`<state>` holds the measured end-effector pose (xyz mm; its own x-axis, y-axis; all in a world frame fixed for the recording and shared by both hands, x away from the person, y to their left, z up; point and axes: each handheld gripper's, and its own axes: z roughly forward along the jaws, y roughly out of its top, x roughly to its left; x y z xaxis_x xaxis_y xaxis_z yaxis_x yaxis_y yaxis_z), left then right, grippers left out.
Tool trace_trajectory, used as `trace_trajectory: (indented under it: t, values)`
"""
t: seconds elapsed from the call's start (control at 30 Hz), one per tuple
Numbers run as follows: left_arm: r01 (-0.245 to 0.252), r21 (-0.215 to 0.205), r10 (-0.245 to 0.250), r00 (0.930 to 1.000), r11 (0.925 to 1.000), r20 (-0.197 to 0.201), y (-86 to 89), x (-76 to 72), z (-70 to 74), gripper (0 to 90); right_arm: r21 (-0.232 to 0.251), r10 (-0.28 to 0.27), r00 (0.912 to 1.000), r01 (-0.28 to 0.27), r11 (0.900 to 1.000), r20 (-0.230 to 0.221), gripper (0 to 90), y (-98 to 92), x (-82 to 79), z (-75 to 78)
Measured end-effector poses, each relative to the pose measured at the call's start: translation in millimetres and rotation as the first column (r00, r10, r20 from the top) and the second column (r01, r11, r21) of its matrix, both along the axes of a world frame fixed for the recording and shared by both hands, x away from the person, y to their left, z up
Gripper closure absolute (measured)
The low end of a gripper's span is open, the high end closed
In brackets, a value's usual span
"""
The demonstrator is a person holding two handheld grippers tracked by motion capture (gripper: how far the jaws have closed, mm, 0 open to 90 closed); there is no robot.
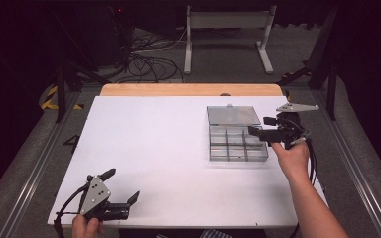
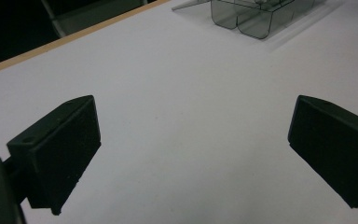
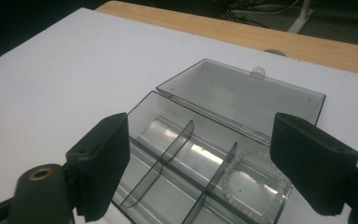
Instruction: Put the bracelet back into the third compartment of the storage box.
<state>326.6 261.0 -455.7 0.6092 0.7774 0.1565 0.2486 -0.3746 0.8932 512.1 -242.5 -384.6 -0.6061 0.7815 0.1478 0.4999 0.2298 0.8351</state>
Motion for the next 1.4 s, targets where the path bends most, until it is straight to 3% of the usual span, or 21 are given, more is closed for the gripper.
trace_trajectory:
  t: [0.27, 0.87, 1.13, 1.4]
  values:
    - [-0.004, -0.003, 0.004, 1.0000, 1.0000, -0.004, -0.7, -0.3, -0.3, 3.0, -0.028, 0.025, 0.9990, -0.024, 0.999, 0.037, 18.9, 3.9, -16.9, 10.9]
    - [-0.004, -0.001, 0.004, 1.0000, 1.0000, -0.002, -0.4, -1.0, 0.2, 3.0, -0.028, 0.071, 0.9946, -0.069, 0.997, 0.075, 16.6, 10.9, -44.5, 22.9]
    - [-0.006, -0.001, 0.006, 1.0000, 1.0000, 0.002, 0.4, -0.8, 0.4, 3.0, -0.003, 0.137, 0.9866, -0.137, 0.991, 0.089, 12.4, 13.2, -63.0, 22.3]
    - [-0.006, 0.000, 0.006, 1.0000, 1.0000, 0.000, -0.1, -1.2, 0.4, 3.0, -0.033, 0.207, 0.9717, -0.205, 0.978, 0.113, 8.9, 18.7, -83.6, 14.8]
